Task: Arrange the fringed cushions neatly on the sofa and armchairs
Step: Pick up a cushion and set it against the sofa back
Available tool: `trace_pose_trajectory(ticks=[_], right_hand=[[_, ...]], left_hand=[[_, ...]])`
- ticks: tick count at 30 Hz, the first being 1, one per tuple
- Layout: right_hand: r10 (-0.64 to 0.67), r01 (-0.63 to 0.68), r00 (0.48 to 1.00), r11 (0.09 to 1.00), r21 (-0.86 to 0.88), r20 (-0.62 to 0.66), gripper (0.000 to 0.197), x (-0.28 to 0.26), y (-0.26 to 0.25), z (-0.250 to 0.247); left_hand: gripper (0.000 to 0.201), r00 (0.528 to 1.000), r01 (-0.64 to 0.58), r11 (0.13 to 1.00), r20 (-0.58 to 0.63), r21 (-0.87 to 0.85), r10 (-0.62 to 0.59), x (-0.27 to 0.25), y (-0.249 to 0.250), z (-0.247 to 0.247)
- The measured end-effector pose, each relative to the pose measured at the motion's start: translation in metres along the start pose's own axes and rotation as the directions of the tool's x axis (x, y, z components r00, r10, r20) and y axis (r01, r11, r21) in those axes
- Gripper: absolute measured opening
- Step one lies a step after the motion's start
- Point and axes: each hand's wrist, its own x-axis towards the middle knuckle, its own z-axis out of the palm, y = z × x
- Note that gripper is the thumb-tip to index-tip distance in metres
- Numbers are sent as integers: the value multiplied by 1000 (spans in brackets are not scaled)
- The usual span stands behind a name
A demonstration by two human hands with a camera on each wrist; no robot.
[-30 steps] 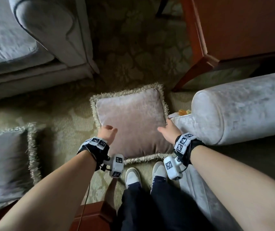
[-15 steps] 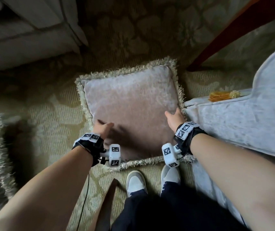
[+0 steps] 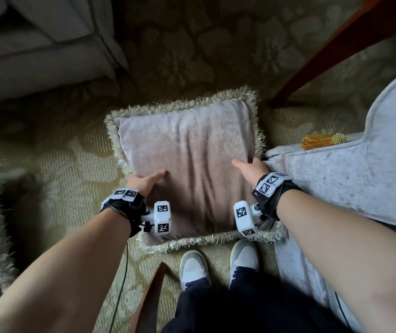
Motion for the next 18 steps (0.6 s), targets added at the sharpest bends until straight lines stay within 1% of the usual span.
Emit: trace_pose_trajectory(ticks=[1,2,4,5,7,9,10,12,14,16,18], right_hand=[[-4,6,999,999,-41,32,89,-3,0,-1],[-10,17,998,994,-112,63,78,-5,0,-2],[-37,59,995,966,-250,93,50,-10,2,-4],[-54,83,993,951,-297,106,42,-14,2,-5],[-68,112,989,926,-360,134,37,-26,4,-8],[-75,129,984,923,-363,159,32,-45,2,-14],[-81,132,984,926,-354,156,29,-54,0,-15],[-98,144,984,929,-340,149,25,-76,-10,-24],[-129,164,983,935,-313,130,29,-99,-24,-36],[-151,169,984,956,-239,93,30,-129,-39,-53],[-184,191,981,965,-178,54,26,-157,-54,-71]], left_hand=[[61,1000,-7,1000,-3,2,7,-15,7,-1],[50,1000,-7,1000,-5,-5,7,-21,10,-2],[42,999,-23,999,-44,34,24,-30,13,-8],[39,995,-52,997,-81,48,56,-31,13,-12],[33,987,-89,996,-134,16,91,-41,17,-22],[22,976,-133,991,-175,-26,127,-58,22,-33],[21,973,-140,989,-192,-50,128,-64,25,-37],[28,966,-158,982,-221,-102,133,-83,33,-49],[37,958,-178,974,-253,-142,138,-106,44,-62],[47,949,-202,962,-281,-181,146,-137,57,-81],[51,942,-224,952,-295,-209,157,-162,68,-96]])
